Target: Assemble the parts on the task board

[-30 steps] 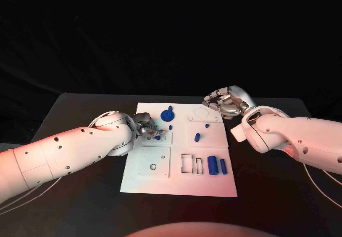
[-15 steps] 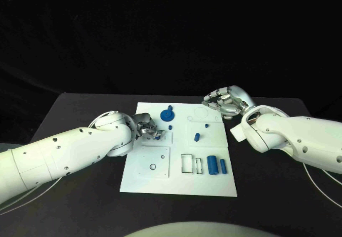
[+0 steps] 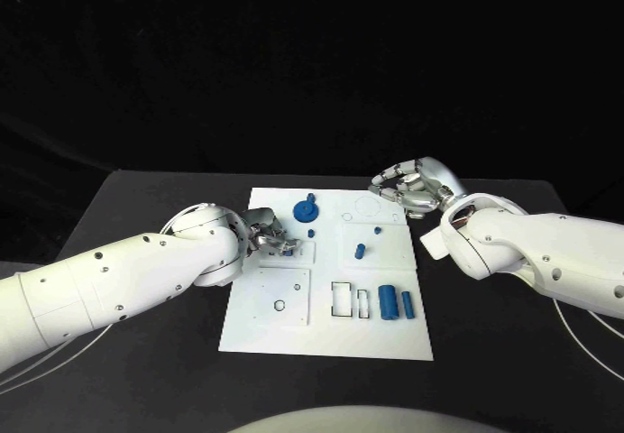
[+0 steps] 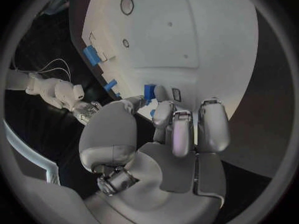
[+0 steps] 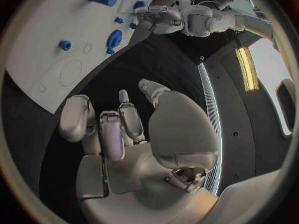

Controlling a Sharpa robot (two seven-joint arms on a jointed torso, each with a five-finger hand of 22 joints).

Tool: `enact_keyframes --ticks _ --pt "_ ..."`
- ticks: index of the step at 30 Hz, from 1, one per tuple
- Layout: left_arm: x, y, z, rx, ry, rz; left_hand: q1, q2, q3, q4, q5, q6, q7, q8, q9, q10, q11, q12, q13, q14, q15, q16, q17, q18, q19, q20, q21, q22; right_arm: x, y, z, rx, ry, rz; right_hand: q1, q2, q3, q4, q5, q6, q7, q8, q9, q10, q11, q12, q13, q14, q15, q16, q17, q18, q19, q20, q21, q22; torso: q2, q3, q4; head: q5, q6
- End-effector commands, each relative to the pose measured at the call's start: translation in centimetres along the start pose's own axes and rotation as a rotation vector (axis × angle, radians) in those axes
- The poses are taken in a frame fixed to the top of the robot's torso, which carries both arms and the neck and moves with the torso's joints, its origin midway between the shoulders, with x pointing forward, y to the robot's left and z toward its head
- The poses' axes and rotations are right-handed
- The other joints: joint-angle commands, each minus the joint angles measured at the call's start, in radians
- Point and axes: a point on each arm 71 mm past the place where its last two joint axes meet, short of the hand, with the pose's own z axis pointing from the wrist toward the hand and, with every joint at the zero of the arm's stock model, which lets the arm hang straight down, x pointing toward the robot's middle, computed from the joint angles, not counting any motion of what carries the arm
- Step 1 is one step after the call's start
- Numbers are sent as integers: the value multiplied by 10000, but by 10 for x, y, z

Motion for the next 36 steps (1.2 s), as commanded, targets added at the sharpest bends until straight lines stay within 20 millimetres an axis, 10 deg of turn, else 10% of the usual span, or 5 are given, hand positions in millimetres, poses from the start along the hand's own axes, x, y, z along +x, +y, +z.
enact_keyframes --ticks 1,36 --pt "1 0 0 -38 190 5 58 76 78 -12 43 -7 -32 62 14 49 -7 24 -7 1004 -58 59 2571 -156 33 -68 50 2 1 1 0 -97 129 -18 -69 7 -21 55 67 -23 -35 48 10 -77 9 -50 0 554 -23 -30 500 171 -90 -2 -58 -6 4 0 -9 20 8" --pt "-1 2 4 -128 143 -7 333 76 185 -23 -378 36 -23 115 63 64 -3 34 23 1008 -57 65 2587 -159 37 -69 51 23 1 0 0 -93 121 -22 -62 14 -32 74 96 -32 -38 59 24 -70 5 -44 6 556 -28 -32 503 172 -88 -5 -72 -11 3 3 -11 29 38"
